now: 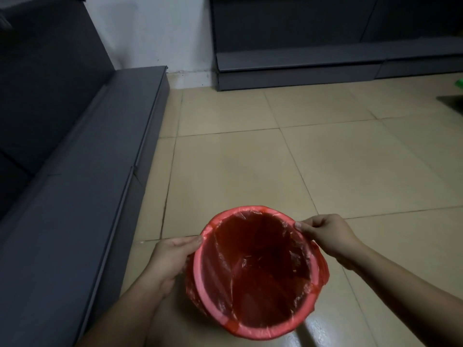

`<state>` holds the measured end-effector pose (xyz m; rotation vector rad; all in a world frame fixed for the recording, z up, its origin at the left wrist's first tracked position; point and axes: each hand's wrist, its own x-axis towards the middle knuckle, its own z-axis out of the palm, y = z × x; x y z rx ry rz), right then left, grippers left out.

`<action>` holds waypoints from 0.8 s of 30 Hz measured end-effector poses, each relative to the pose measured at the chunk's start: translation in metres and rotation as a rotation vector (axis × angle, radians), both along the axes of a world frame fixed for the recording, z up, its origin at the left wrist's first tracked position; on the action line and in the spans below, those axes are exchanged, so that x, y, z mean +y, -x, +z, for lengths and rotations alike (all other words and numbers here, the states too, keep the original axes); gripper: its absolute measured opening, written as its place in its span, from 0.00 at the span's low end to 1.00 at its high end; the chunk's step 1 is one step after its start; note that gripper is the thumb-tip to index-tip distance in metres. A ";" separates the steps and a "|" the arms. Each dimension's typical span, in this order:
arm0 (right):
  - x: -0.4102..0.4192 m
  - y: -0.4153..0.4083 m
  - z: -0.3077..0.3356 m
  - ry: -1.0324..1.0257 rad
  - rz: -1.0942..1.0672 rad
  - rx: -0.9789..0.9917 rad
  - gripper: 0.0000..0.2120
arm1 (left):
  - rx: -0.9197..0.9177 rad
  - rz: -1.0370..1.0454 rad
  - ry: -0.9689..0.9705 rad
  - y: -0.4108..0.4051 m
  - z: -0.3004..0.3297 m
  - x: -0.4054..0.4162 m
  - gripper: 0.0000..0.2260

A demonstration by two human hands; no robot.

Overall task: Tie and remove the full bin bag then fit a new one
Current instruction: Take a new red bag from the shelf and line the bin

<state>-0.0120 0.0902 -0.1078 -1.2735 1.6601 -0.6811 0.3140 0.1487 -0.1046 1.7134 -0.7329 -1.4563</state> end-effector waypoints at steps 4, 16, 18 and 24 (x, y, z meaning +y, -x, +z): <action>0.000 0.002 -0.008 0.023 -0.036 -0.031 0.08 | 0.049 0.051 -0.028 -0.005 -0.009 0.000 0.13; -0.005 0.010 -0.019 -0.067 0.028 -0.127 0.14 | -0.076 0.043 -0.096 -0.012 -0.030 0.001 0.10; -0.007 0.012 -0.017 -0.080 0.060 -0.124 0.13 | -0.119 0.012 -0.115 -0.018 -0.028 -0.002 0.09; -0.034 0.002 0.001 -0.024 0.059 -0.137 0.16 | -0.144 0.022 0.022 -0.014 -0.003 -0.034 0.08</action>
